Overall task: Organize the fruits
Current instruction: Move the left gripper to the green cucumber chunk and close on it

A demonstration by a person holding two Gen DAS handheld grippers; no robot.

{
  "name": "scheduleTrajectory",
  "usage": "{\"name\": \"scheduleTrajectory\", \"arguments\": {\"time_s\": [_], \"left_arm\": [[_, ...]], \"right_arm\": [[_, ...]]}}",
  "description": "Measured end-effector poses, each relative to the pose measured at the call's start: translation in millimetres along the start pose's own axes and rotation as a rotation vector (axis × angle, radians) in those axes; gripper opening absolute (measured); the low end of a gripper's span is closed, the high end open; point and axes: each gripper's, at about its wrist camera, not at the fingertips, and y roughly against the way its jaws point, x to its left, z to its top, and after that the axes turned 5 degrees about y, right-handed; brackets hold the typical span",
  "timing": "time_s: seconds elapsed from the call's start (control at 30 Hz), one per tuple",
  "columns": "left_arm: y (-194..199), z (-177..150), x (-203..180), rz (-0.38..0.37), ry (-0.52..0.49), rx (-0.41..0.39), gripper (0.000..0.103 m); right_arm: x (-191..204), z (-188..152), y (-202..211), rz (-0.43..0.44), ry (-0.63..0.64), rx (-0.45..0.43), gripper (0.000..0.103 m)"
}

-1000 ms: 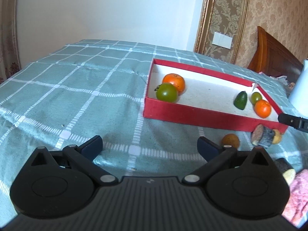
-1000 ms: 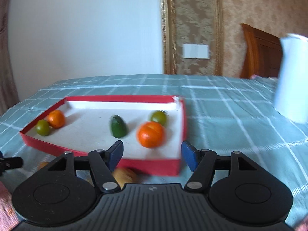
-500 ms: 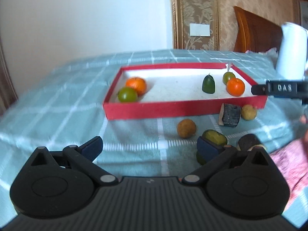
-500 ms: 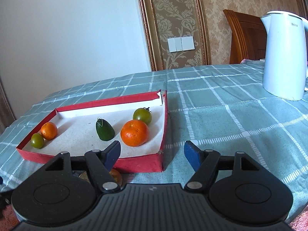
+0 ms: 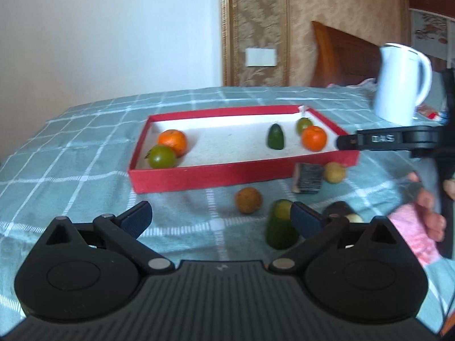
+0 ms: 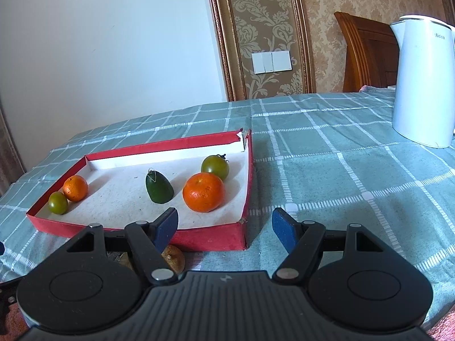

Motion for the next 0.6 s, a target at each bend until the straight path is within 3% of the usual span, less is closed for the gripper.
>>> {"name": "scheduleTrajectory", "arguments": {"time_s": [0.13, 0.23, 0.27, 0.5, 0.6], "left_arm": [[-2, -3, -11, 0.001, -0.109, 0.009, 0.102], [-9, -6, -19, -0.018, -0.16, 0.037, 0.094], [-11, -6, -21, -0.033, -0.173, 0.049, 0.09], [-22, -8, -31, -0.054, -0.208, 0.068, 0.086], [-22, -10, -38, -0.066, -0.245, 0.064, 0.079]], "right_arm": [[0, -1, 0, 0.001, 0.001, 0.002, 0.076], [0, -1, 0, -0.002, 0.005, 0.0, 0.076], [0, -2, -1, -0.002, 0.004, 0.0, 0.076], [1, -1, -1, -0.003, 0.004, 0.001, 0.078], [2, -1, -1, -0.001, 0.008, 0.002, 0.078]]}}
